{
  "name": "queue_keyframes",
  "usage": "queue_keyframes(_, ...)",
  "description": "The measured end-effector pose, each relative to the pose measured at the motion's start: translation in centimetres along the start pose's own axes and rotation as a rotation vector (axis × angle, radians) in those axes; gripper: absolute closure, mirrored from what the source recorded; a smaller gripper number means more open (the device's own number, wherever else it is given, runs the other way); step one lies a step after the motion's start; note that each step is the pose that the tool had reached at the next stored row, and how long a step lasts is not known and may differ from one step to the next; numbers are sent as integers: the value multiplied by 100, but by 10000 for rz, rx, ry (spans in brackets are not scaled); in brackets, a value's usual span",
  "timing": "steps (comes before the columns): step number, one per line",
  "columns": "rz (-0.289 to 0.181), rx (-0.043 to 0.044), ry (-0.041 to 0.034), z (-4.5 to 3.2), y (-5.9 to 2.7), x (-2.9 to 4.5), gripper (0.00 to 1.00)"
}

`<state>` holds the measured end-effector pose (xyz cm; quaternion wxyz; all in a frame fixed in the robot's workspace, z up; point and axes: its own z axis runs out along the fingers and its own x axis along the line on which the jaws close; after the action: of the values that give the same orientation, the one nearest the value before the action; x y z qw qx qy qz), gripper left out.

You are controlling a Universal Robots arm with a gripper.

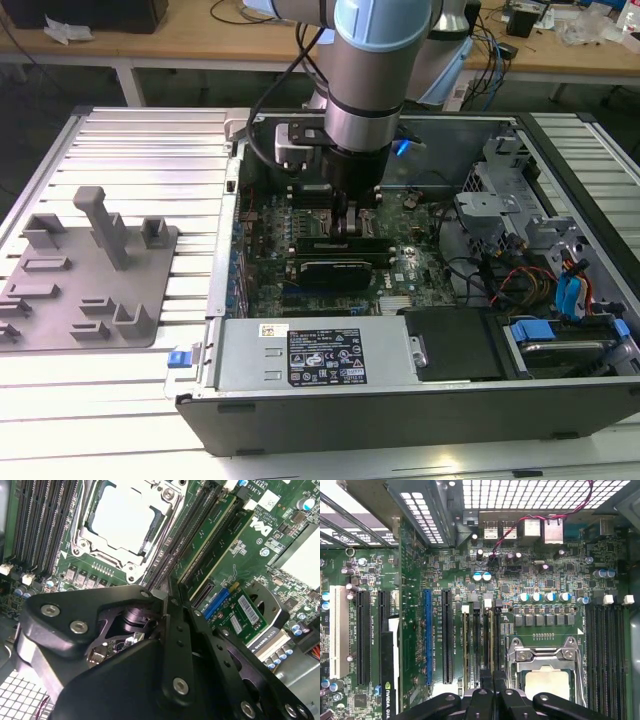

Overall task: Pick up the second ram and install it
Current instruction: 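Insert the second ram into the second slot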

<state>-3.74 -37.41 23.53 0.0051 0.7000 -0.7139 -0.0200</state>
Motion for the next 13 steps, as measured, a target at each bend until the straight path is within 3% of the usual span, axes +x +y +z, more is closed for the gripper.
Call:
queue_keyframes(6, -1, -1, -1, 0, -16, 0, 91)
queue_keyframes(9, -316, -5, 11, 0, -17, 0, 91)
queue_keyframes(13, -360, -7, 10, 18, -17, -1, 91)
